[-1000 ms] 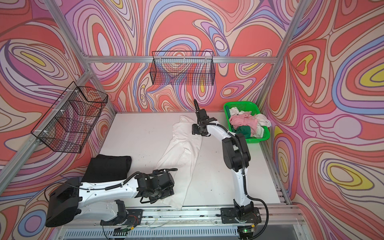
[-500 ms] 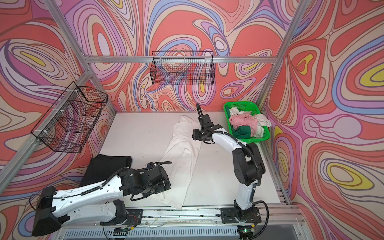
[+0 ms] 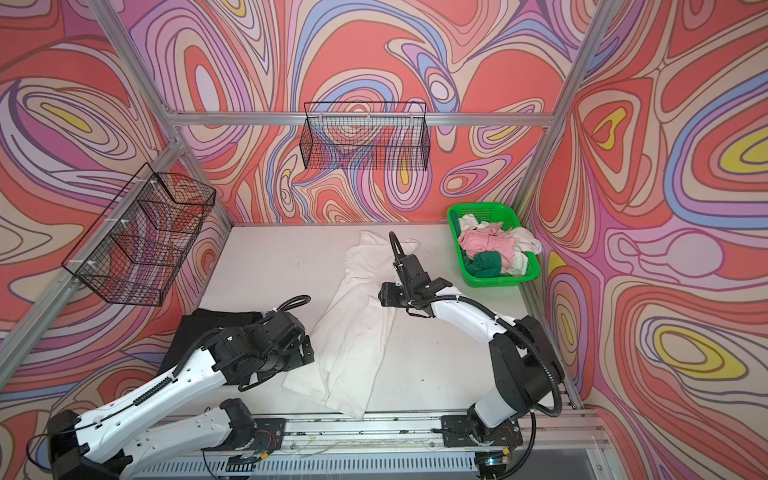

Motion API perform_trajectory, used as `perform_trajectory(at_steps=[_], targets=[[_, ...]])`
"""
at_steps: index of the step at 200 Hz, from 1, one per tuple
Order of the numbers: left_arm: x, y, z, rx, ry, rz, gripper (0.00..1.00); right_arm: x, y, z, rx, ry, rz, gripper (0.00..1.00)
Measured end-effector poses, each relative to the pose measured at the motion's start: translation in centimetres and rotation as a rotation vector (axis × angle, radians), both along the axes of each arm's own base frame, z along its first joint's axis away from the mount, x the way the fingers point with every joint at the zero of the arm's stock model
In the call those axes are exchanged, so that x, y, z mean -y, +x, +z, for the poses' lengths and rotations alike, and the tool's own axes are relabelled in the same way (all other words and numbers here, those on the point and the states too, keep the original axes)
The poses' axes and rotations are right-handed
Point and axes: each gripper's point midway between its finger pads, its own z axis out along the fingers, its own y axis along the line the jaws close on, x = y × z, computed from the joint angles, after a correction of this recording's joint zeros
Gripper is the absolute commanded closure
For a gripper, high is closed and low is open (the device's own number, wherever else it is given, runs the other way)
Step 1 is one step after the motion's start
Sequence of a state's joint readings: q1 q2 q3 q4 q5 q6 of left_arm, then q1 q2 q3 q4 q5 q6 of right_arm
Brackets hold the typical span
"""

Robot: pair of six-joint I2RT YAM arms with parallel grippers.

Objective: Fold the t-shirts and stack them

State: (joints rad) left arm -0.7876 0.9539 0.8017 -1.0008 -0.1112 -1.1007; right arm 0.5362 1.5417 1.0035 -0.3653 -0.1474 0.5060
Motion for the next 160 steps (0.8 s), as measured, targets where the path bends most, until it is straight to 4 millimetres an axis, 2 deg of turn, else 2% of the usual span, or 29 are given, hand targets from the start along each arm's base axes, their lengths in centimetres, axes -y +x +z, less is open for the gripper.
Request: perform_trajectory(at_steps=[24, 41, 75, 102, 123, 140, 160], targets=[[-1.3, -0.3, -1.1, -0.023, 0.022, 0.011, 0.00, -0.2, -2.8, -2.2, -0.058, 0.002, 0.012, 0.36], [-1.8, -0.6, -2.0, -0.048, 0.034, 0.013, 0.00, -1.6, -4.9, -3.4, -0.091, 0.005, 0.045, 0.37], [-1.6, -1.1, -3.2, -0.089, 0.034, -0.010, 0.00, -5.0, -8.9, -4.4, -0.120, 0.034, 0.109, 0.39], [-1.1, -1.3, -4.5, -0.116, 0.022, -0.027, 0.00, -5.9, -11.4, -5.9, -0.163, 0.103, 0.103, 0.40], [-0.9, -1.7, -5.6, -0.150, 0.021, -0.036, 0.00, -6.0, -12.3, -7.7, -0.214, 0.099, 0.084, 0.41], [-0.7, -2.0, -6.5, -0.173, 0.014, -0.043, 0.00, -6.9, -12.1, -7.5, -0.203, 0.131, 0.078, 0.41], [-0.2, -2.5, -7.8, -0.208, -0.008, -0.049, 0.01, -6.8, -11.9, -7.7, -0.203, 0.128, 0.056, 0.41]])
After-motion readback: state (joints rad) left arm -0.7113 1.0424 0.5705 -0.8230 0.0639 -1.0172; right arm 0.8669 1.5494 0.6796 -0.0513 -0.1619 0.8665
